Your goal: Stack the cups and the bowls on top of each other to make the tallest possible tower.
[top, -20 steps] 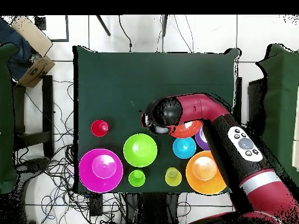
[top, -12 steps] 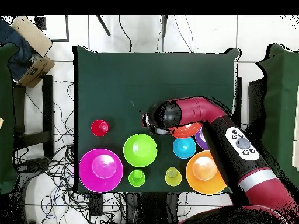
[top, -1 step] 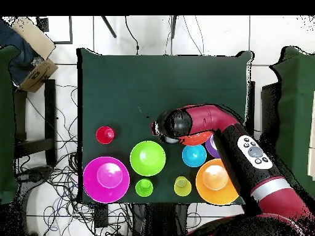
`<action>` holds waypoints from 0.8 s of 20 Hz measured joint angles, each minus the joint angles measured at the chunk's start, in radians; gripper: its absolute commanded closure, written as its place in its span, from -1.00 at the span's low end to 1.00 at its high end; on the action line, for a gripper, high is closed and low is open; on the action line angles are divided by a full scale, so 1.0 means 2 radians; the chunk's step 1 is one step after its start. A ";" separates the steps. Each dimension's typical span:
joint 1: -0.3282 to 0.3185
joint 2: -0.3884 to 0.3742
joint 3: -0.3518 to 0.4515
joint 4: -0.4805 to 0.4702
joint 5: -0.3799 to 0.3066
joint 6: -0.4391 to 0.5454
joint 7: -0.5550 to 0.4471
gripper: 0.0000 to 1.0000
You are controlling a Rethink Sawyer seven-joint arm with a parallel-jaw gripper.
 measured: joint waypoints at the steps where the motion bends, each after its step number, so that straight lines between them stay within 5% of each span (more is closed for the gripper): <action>1: 0.000 0.000 -0.001 0.000 0.000 0.000 0.000 -1.00; 16: 0.018 0.000 -0.013 -0.011 0.004 0.034 0.000 -1.00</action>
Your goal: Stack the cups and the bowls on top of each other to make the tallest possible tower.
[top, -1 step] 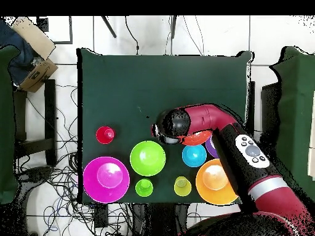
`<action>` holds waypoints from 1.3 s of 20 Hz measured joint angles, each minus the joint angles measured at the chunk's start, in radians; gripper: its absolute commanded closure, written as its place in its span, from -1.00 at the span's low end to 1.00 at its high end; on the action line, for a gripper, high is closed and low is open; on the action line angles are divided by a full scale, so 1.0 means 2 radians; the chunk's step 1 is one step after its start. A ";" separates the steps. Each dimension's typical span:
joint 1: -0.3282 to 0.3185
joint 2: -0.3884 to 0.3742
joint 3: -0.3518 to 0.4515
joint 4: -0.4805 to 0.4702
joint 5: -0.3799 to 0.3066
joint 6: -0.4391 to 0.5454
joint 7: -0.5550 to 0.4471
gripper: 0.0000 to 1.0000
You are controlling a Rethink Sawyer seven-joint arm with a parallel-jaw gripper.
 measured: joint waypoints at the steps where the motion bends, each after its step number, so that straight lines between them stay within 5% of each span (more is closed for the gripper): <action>1: 0.003 0.000 -0.001 -0.002 0.001 0.007 0.000 -1.00; 26: 0.041 0.035 -0.007 -0.091 0.018 0.129 0.000 -1.00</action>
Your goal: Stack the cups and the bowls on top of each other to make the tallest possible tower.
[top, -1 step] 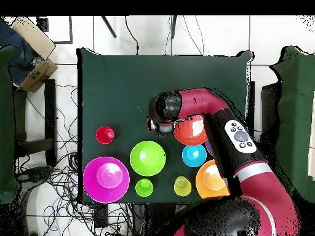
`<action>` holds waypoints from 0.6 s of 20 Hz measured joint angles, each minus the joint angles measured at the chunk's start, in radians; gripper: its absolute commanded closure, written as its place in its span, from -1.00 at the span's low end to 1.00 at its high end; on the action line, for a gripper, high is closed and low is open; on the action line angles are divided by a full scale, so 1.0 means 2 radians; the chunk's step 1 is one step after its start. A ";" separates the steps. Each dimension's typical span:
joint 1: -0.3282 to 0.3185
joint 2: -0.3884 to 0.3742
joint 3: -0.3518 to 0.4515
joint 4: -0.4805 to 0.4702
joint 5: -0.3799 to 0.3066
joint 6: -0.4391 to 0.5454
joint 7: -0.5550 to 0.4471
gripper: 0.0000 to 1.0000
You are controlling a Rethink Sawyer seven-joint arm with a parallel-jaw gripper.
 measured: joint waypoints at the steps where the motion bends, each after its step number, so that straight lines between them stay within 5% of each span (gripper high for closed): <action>1: 0.001 0.002 0.000 -0.004 0.000 0.004 0.000 -1.00; 6: 0.002 0.003 0.000 -0.014 0.010 0.013 0.000 -1.00; 12: -0.011 -0.040 0.000 0.016 0.026 0.013 0.000 -1.00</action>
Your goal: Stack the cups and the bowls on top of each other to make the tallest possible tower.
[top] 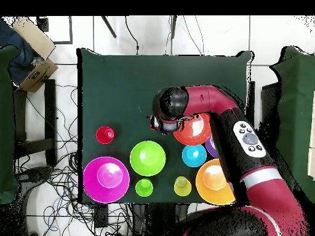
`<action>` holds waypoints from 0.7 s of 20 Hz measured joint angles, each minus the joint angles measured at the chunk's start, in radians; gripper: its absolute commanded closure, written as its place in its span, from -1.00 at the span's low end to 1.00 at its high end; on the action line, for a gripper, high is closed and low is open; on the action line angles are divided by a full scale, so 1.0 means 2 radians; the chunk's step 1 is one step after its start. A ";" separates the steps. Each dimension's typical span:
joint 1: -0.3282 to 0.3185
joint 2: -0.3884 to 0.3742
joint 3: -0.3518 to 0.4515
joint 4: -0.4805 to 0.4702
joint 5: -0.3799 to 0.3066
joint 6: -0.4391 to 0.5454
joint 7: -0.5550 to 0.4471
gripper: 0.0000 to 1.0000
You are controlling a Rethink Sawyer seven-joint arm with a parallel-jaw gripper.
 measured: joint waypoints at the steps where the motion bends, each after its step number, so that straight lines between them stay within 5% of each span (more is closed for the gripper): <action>1: -0.001 -0.006 0.000 0.004 0.001 0.000 0.000 -1.00; 14: -0.017 -0.055 0.000 0.046 0.004 0.000 0.000 -1.00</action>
